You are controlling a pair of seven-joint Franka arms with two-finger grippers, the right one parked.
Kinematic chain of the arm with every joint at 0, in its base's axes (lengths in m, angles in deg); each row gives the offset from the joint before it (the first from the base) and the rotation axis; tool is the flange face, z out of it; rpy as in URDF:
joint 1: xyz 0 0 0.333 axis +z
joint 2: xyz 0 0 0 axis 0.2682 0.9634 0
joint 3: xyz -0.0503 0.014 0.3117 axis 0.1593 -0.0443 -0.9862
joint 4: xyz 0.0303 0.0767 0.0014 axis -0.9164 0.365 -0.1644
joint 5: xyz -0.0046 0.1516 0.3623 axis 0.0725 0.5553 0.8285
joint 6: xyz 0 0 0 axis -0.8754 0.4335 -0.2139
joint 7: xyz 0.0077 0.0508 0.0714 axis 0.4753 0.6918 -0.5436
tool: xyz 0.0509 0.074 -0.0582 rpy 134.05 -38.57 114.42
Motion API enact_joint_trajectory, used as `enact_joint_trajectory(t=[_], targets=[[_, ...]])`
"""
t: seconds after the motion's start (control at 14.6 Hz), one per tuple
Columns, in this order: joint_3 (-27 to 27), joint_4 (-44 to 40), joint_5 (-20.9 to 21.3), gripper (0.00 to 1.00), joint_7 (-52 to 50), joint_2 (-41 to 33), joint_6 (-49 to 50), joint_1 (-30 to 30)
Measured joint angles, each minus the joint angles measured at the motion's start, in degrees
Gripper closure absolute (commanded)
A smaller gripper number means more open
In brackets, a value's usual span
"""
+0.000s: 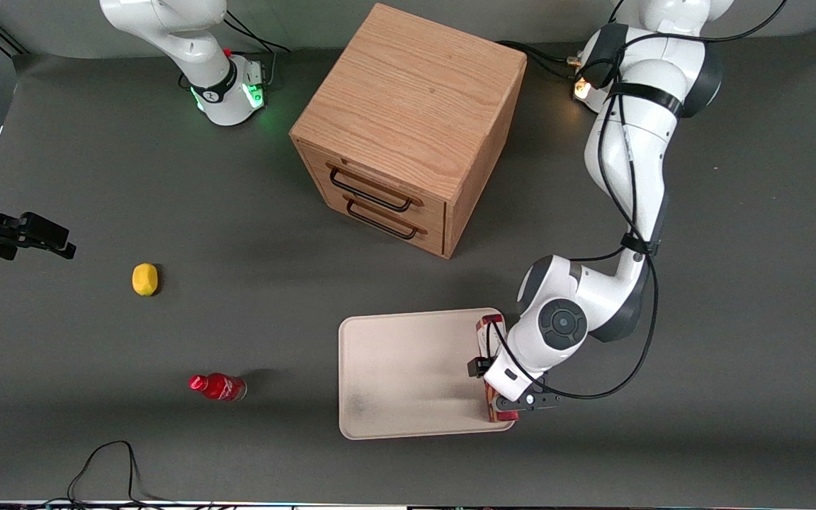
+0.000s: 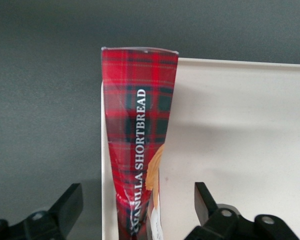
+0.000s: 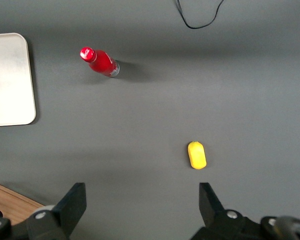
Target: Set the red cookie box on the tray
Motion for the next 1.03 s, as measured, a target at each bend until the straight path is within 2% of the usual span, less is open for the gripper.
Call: enact_joint_trajectory(t=[0.34,0.55,0.89,1.03], targets=[[0.0,-0.4,0.0,0.00,0.0,-0.2,0.9,0.0],[-0.2,-2.3,0.0,0.00,1.4,-1.9,7.7,0.3],[-0.4,-2.1,-0.2,0.00,11.6,-10.7,21.5,2.6],[-0.6,1.8,-0.7,0.00,16.4,-16.2,24.2,4.4]])
